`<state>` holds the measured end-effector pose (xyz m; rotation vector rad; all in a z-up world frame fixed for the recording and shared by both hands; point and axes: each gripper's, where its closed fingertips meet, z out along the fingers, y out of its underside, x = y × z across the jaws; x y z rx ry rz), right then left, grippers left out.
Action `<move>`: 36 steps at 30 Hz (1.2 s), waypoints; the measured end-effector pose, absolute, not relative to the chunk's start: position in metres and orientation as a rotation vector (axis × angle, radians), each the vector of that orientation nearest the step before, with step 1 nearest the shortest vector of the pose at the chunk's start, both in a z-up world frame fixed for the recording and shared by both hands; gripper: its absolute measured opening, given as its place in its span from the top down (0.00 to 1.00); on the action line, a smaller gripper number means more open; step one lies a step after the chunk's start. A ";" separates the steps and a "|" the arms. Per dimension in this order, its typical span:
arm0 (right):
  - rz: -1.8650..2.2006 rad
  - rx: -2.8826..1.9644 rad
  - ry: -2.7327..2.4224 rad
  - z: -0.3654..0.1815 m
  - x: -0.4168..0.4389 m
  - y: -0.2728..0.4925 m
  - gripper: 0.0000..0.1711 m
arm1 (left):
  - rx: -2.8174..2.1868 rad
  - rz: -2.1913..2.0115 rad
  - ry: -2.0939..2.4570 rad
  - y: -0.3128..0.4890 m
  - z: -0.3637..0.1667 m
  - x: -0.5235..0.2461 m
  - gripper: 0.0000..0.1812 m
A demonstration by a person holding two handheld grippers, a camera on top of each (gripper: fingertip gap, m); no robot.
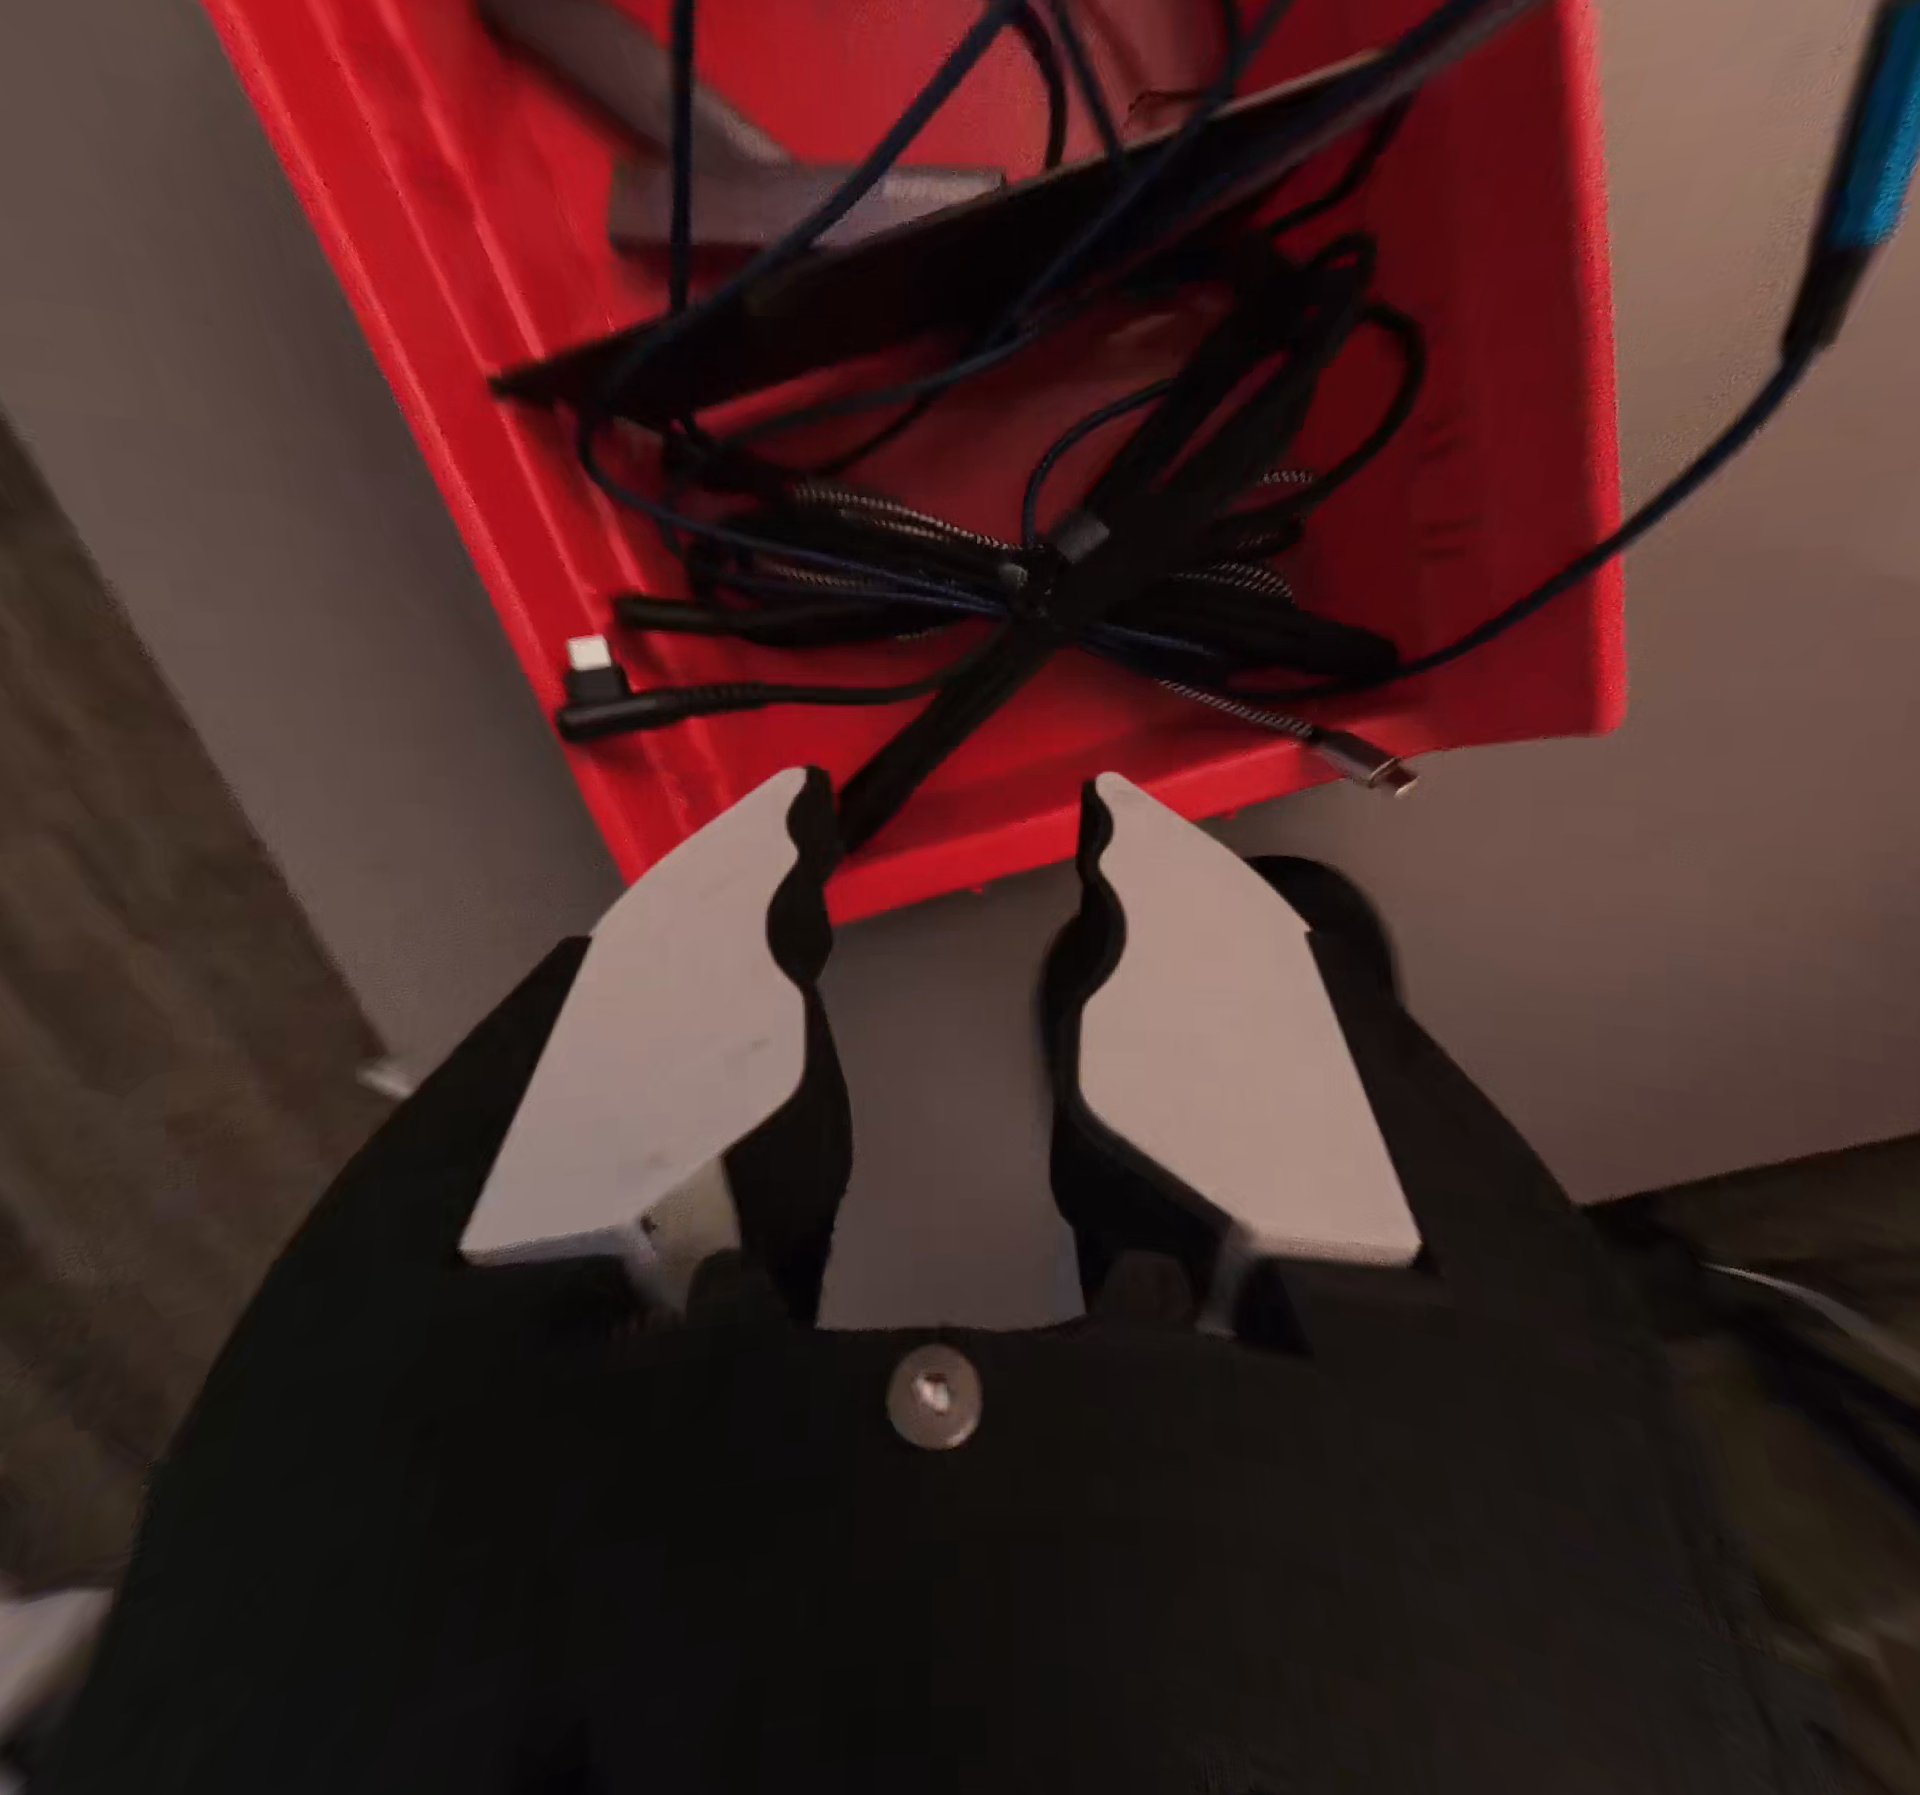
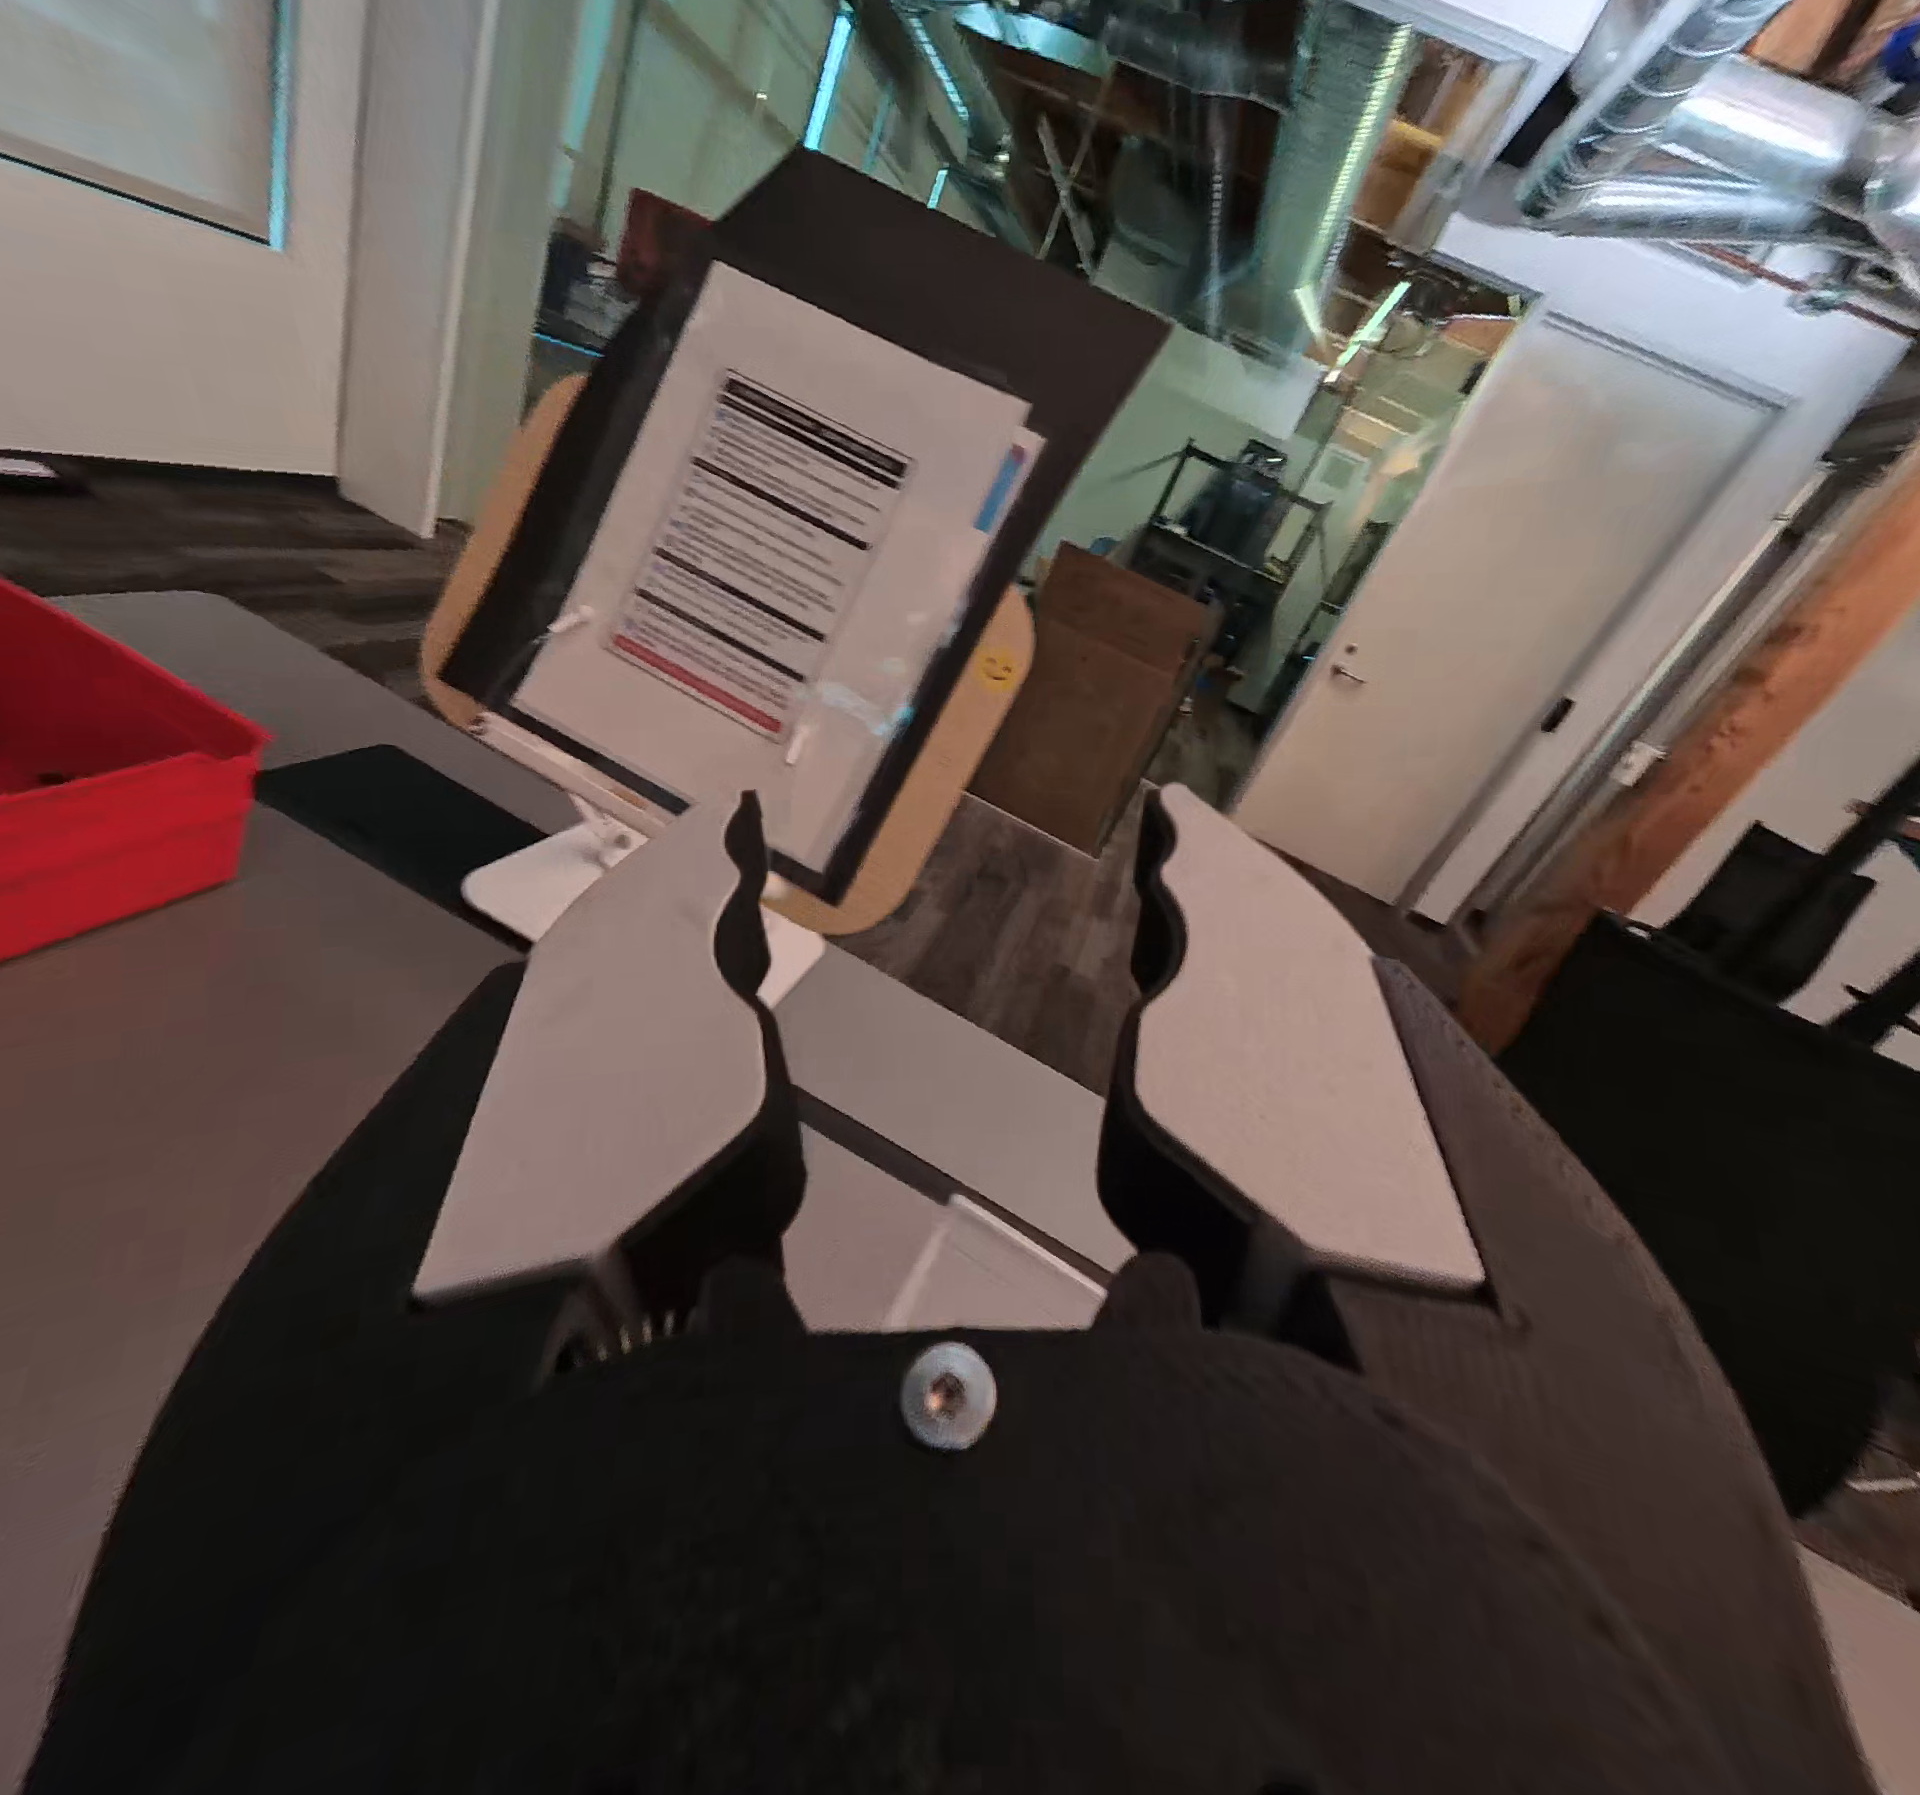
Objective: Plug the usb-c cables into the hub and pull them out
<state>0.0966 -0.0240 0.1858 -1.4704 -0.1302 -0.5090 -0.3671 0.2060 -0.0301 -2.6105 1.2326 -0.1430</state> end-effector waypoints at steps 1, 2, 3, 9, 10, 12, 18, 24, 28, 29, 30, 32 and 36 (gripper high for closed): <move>-0.481 -1.474 -0.141 0.183 0.089 -0.018 0.59 | -2.705 -0.212 1.135 0.206 -0.034 -0.369 0.76; -0.456 -1.462 -0.148 0.181 0.083 -0.014 0.59 | -2.799 -0.303 1.021 0.203 -0.037 -0.369 0.75; -0.437 -1.434 -0.156 0.180 0.078 -0.010 0.60 | -2.879 -0.394 0.908 0.201 -0.041 -0.369 0.76; -0.476 -1.514 -0.224 0.159 0.080 0.006 0.60 | -3.025 -0.391 0.657 0.213 -0.057 -0.382 0.75; -0.470 -1.516 -0.230 0.158 0.080 0.006 0.60 | -3.032 -0.364 0.644 0.215 -0.059 -0.382 0.75; -0.452 -1.517 -0.233 0.158 0.079 0.004 0.60 | -3.047 -0.308 0.626 0.220 -0.064 -0.380 0.75; -0.467 -1.510 -0.260 0.159 0.078 -0.002 0.63 | -3.145 -0.179 0.661 0.227 -0.090 -0.375 0.80; -0.545 -1.531 -0.296 0.156 0.080 -0.004 0.65 | -3.001 -0.294 0.766 0.231 -0.067 -0.356 0.98; -0.596 -1.549 -0.333 0.153 0.078 -0.002 0.65 | -2.789 -0.224 0.888 0.231 -0.033 -0.346 0.98; -0.606 -1.553 -0.342 0.152 0.077 -0.002 0.65 | -2.725 -0.217 0.885 0.230 -0.020 -0.344 0.98; -0.618 -1.558 -0.347 0.151 0.077 -0.002 0.65 | -2.655 -0.219 0.884 0.227 -0.006 -0.341 0.98; -0.641 -1.567 -0.353 0.149 0.078 -0.001 0.65 | -2.491 -0.210 0.881 0.221 0.027 -0.336 0.98; -0.651 -1.576 -0.349 0.147 0.081 0.000 0.65 | -2.130 -0.325 0.937 0.183 0.094 -0.310 0.98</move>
